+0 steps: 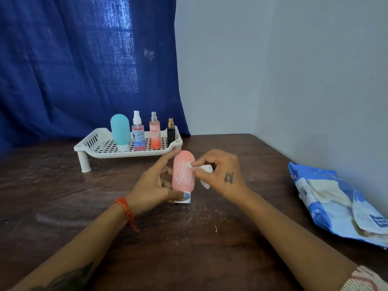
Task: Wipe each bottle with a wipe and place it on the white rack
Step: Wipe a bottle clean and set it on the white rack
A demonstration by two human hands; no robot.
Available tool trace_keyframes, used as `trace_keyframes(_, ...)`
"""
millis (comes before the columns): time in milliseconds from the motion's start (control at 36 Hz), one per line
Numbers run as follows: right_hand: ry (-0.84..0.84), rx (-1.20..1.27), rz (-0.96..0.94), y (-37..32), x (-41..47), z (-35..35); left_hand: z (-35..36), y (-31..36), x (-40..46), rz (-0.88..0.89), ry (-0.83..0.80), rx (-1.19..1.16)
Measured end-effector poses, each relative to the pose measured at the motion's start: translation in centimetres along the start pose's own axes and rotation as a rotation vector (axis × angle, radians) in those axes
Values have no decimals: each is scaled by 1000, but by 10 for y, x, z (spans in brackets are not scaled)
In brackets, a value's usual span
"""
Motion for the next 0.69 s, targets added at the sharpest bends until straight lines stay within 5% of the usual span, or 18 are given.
trace_keyframes(694, 80, -47, -12, 2, -2, 2, 0, 0, -1, -27, -7, -6)
Point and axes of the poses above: each hand's wrist, its own x-axis towards the middle knuckle, its own z-axis out of the palm, y = z × x, the point moved 4 cm from there along x, towards the middle knuckle, and after that the axes turned 15 degrees about -z, right-handed, at the moved point
